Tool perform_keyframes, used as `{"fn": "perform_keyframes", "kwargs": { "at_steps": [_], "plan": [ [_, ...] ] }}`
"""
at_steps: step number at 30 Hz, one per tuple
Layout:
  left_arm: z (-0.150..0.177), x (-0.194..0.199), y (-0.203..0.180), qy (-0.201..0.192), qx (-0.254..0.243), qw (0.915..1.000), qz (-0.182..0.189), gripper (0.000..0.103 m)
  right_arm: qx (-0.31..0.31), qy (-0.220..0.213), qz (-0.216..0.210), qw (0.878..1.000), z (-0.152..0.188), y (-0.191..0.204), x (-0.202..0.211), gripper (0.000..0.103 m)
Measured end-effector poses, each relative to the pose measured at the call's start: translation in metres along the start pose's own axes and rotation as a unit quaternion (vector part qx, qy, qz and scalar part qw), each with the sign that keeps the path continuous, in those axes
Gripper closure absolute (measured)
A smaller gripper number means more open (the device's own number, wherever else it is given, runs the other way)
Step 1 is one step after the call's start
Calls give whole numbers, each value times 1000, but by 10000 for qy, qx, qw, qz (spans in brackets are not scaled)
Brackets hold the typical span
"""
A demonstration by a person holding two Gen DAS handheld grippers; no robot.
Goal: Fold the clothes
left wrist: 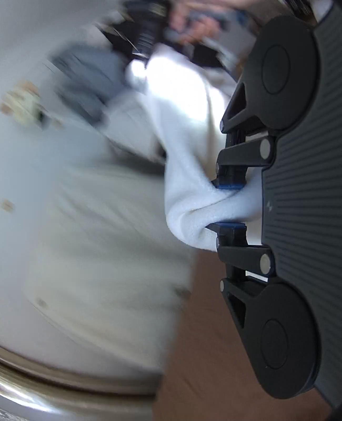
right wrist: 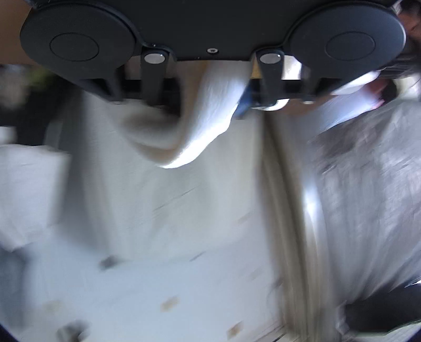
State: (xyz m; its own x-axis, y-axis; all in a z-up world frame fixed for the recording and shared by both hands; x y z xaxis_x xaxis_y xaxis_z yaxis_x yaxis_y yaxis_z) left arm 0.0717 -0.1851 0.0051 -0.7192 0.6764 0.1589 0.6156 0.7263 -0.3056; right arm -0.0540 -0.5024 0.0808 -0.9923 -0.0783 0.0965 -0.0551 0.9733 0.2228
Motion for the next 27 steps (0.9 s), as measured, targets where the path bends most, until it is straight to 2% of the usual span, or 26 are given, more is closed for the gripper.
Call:
{"fn": "perform_keyframes", "kwargs": {
  "at_steps": [3,6,7,8,10,12,13,15,18,21,24,27],
  "plan": [
    [65,-24,41,609,-488,9939,-774,74,-952,726,615,9909,56,-33,-53,46],
    [125,-29,76,1291,-364,9839,-1180,74,-1280,1135,1116,9789,119,-54,-61,46],
    [129,-30,77,1420,-303,9827,-1145,74,-1293,1202,1219,9767,139,-58,-54,46],
    [122,-30,75,1326,-344,9844,-1106,73,-1309,1218,1261,9758,155,-59,-43,46],
    [98,-26,65,940,-577,9882,-1064,73,-1462,1187,1272,9738,182,-63,-15,46],
    [78,-15,52,433,-784,9905,-1043,65,-1687,1137,1112,9727,210,-59,17,46],
    [73,-13,44,347,-812,9915,-953,64,-1766,1148,1047,9719,225,-57,29,46],
    [69,-7,20,306,-838,9941,-615,62,-1726,1448,915,9700,249,-49,38,46],
    [80,-6,-19,547,-723,9959,-65,57,-1648,1859,683,9662,271,-34,35,46],
    [100,-8,-53,983,-412,9933,438,49,-1714,1922,220,9660,268,-12,23,45],
    [137,-8,-69,1678,-327,9845,394,42,-1606,1693,-66,9724,262,1,18,44],
    [160,-5,-74,1841,-1067,9767,277,32,-1426,1491,-149,9784,262,5,20,42]
  ]
}}
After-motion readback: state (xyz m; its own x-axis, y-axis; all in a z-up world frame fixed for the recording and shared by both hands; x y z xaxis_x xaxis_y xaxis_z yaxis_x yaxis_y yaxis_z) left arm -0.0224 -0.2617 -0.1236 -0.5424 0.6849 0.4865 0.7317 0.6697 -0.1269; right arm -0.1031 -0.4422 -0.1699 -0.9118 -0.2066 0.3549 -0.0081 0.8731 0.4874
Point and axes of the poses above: each gripper's, at about its wrist camera, not at the fingertips, and x roughly against the way its jaws point, y to its left, z to its underside, the point moved 10 cm from there along -x, roughly the way its jaws point, and after that the axes turned 15 degrees about -y, right-handed, at the moved point
